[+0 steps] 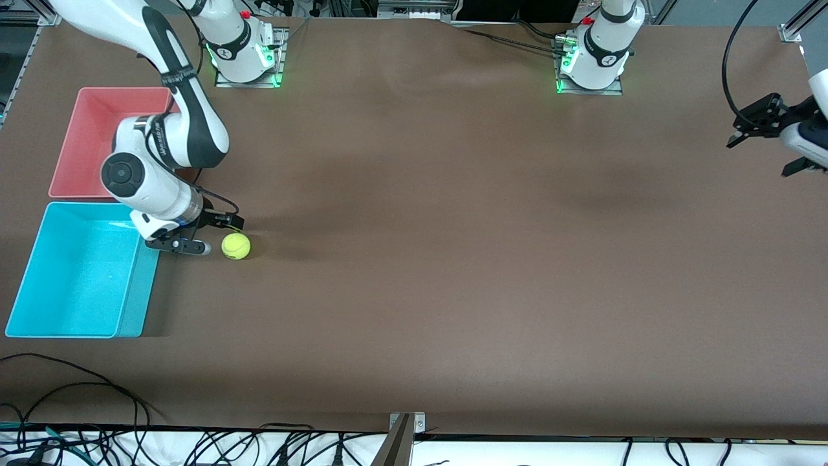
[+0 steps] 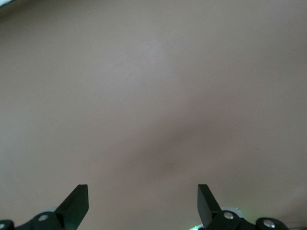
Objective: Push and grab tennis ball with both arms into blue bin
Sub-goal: 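Reach the right gripper toward the ball while the left gripper withdraws, then close the right gripper around the tennis ball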
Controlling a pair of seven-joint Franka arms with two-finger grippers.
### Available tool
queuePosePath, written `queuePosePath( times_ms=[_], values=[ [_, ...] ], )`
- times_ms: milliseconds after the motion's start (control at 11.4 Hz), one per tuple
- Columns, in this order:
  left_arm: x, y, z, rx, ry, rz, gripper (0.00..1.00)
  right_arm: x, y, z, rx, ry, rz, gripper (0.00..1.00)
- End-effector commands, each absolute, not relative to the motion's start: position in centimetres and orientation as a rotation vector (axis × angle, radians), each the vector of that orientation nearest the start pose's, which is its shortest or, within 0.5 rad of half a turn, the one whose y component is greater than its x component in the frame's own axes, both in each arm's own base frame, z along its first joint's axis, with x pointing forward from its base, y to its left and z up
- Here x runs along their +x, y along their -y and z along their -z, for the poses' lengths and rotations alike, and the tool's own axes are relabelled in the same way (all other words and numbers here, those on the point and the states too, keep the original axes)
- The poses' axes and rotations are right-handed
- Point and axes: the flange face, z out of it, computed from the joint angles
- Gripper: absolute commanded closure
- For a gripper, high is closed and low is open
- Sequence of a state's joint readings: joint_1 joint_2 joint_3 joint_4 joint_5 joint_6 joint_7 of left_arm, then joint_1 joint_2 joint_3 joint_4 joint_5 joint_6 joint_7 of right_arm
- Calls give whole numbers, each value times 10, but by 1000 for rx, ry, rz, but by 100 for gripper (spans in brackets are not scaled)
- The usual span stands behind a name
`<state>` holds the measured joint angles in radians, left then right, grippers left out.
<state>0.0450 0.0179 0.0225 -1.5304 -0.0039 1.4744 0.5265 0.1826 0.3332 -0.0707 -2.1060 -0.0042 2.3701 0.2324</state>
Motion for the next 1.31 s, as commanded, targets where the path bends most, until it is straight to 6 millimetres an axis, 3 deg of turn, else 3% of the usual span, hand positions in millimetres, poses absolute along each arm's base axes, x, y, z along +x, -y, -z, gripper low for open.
queuePosePath(
  times_ms=[0, 262, 525, 875, 1225],
  values=[
    [533, -20, -646, -3068, -338, -216, 0, 575, -67, -227, -3182, -168, -23, 0],
    [533, -21, -654, -3088, -47, -181, 0, 580, -66, -208, -3218, -77, 35, 0],
    [535, -17, -652, -3093, -24, -183, 0, 584, -66, -195, -3271, 42, 59, 0],
    [534, -8, -654, -3140, -38, -178, 0, 593, -58, -200, -3329, 157, 108, 0],
    [534, -18, -654, -3185, -6, -175, 0, 617, -48, -201, -3361, 166, 197, 0]
  ],
)
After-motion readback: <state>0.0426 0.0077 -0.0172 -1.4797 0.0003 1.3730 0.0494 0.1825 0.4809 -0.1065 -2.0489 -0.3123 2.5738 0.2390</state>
